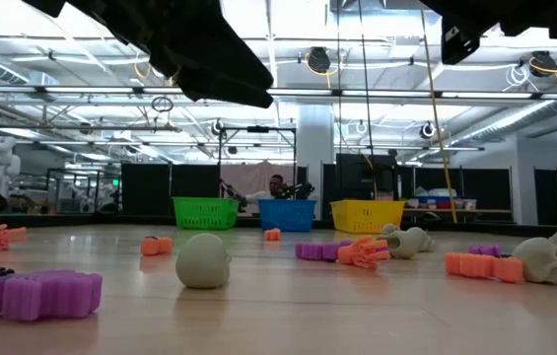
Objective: Sort Halloween decoration
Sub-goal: Put the purple skeleton toy into the blue bin
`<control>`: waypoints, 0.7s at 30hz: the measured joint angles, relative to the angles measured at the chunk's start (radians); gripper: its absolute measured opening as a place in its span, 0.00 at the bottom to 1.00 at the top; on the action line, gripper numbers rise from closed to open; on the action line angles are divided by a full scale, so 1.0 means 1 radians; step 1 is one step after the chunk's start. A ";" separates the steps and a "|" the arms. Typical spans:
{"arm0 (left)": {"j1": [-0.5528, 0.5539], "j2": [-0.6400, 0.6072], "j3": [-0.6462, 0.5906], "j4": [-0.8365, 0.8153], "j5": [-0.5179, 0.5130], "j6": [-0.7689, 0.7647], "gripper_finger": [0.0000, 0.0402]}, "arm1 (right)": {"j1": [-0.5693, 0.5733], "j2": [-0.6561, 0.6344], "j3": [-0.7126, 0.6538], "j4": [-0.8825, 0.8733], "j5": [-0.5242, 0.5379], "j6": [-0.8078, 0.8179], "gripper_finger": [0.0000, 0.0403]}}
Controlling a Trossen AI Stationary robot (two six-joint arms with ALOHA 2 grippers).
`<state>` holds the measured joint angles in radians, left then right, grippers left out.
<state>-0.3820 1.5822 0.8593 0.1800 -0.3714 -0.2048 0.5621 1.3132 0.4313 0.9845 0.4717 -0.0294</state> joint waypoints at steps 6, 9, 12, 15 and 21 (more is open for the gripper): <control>-0.008 0.000 0.000 -0.001 0.000 0.001 0.60 | 0.000 0.000 0.000 -0.001 -0.002 -0.150 0.06; -0.012 0.000 0.000 -0.001 0.000 0.001 0.60 | 0.000 0.000 0.000 -0.001 -0.002 -0.261 0.06; -0.011 0.000 0.000 -0.001 0.000 0.001 0.60 | 0.000 0.000 0.000 -0.002 -0.002 -0.390 0.06; -0.011 0.000 0.000 -0.001 0.000 0.001 0.60 | 0.000 0.000 0.000 -0.002 -0.001 -0.485 0.06; -0.011 0.000 0.000 -0.002 0.000 0.002 0.60 | 0.000 0.000 0.000 -0.002 -0.001 -0.650 0.06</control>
<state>-0.3935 1.5822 0.8592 0.1783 -0.3714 -0.2024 0.5621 1.3132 0.4316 0.9829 0.4706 -0.6798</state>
